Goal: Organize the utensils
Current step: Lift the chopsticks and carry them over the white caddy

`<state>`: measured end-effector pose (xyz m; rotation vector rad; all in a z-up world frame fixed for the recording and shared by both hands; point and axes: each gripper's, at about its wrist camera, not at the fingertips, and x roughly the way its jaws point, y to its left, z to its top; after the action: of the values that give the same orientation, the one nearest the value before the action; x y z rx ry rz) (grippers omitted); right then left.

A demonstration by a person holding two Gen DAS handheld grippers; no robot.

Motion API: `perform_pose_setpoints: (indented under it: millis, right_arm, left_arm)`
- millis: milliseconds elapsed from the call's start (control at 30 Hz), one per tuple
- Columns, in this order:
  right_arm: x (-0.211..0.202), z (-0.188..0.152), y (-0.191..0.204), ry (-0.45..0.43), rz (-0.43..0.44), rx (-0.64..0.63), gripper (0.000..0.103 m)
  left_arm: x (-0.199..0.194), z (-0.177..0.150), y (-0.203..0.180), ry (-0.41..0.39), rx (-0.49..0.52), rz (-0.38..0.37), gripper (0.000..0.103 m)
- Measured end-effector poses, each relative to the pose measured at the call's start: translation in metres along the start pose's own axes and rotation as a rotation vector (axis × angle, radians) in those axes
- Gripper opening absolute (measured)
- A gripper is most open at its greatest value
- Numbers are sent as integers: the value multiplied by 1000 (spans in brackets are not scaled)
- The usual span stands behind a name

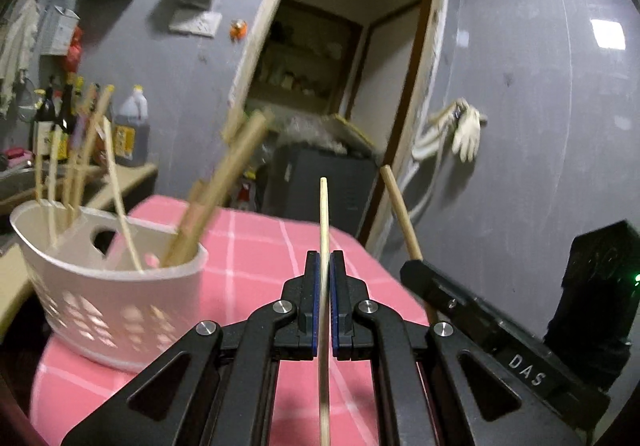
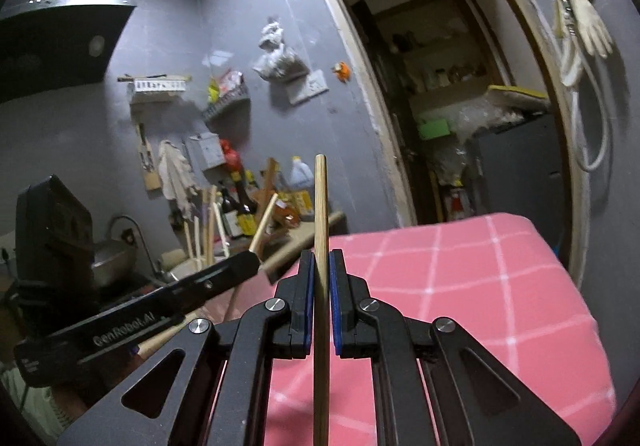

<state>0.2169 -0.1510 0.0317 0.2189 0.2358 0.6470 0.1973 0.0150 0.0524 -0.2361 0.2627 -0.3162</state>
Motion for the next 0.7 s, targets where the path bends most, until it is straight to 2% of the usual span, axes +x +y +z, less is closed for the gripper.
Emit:
perform_pose_setpoints:
  millis: [133, 267, 433, 567, 700]
  right_arm:
    - [21, 13, 17, -28, 67, 6, 5]
    - [48, 28, 34, -64, 153, 23, 5]
    - [83, 51, 48, -175, 270, 82, 5]
    - [100, 65, 55, -297, 296, 104, 5]
    - [112, 66, 57, -367, 263, 115, 5]
  left_arm:
    - [-14, 21, 28, -67, 1, 60, 3]
    - [-26, 44, 66, -122, -51, 124, 3]
    - [-42, 75, 116, -233, -89, 218, 3]
    - [-46, 90, 149, -301, -122, 250, 3]
    - [-45, 100, 175, -341, -143, 271, 3]
